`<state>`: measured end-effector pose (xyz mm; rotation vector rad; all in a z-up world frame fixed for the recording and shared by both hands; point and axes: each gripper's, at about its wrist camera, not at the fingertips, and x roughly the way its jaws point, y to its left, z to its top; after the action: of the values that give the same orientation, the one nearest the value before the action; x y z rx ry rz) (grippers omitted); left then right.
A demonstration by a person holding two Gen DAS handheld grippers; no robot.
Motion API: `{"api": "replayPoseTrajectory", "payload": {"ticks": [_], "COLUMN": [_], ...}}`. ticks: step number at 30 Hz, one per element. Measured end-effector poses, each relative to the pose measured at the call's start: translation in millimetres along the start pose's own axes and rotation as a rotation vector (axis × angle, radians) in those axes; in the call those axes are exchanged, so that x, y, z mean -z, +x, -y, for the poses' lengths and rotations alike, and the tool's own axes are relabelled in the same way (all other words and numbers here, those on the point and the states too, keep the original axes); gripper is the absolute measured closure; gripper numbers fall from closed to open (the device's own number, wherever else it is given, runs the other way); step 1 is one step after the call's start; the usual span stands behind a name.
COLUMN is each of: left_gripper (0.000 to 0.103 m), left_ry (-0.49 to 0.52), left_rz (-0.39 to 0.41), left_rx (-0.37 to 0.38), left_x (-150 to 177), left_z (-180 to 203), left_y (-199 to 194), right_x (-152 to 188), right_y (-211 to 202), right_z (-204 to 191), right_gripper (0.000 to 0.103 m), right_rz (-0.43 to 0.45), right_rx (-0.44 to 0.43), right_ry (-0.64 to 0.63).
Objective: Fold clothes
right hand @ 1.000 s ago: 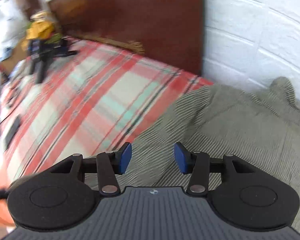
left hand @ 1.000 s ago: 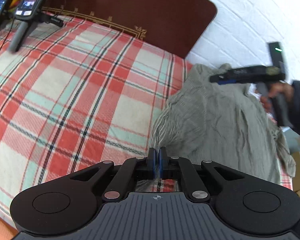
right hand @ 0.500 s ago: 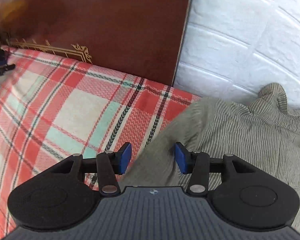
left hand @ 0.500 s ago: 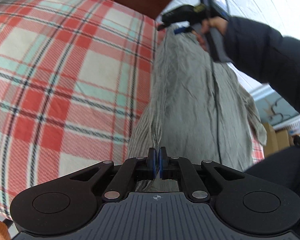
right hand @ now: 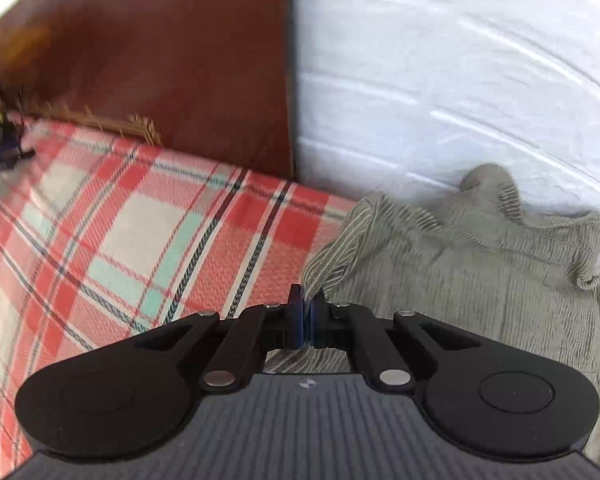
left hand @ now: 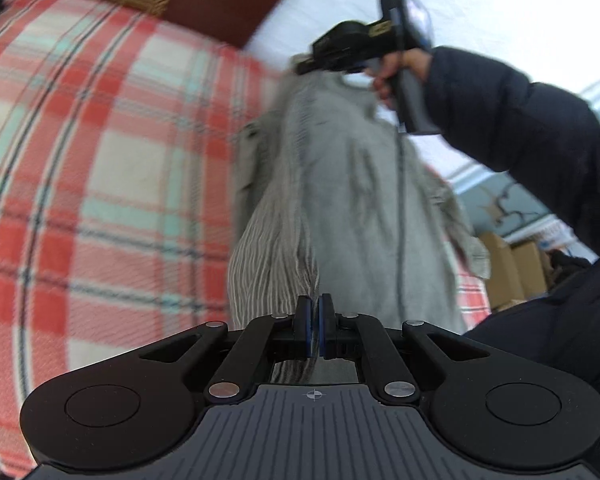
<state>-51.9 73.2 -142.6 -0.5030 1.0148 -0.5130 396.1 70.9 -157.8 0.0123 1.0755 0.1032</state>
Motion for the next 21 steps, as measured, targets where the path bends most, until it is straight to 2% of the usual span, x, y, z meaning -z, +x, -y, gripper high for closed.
{"api": "replayPoseTrajectory", "payload": {"ticks": [5,9,16,21], "left_gripper": [0.103,0.103,0.103,0.100], "left_ry": [0.078,0.119,0.159,0.143], "left_rz": [0.012,-0.008,-0.090,-0.153], "left_rx": [0.061,0.073,0.046,0.000], "left_x": [-11.0,-11.3,-6.8,0.2], "left_z": [49.1,89.3,143.5,153.2], "left_y": [13.9,46.9,133.3,184.1], "right_x": [3.6,10.8,25.9,42.0], "right_y": [-16.8,-18.4,2.0,26.9], "right_z": [39.6,73.1,119.7,138.2], "right_gripper": [0.100,0.100,0.100,0.097], "right_rz": [0.021,0.015,-0.009,-0.040], "right_rx": [-0.049,-0.077,-0.118,-0.133], "right_ry": [0.040,0.052,0.049,0.039]}}
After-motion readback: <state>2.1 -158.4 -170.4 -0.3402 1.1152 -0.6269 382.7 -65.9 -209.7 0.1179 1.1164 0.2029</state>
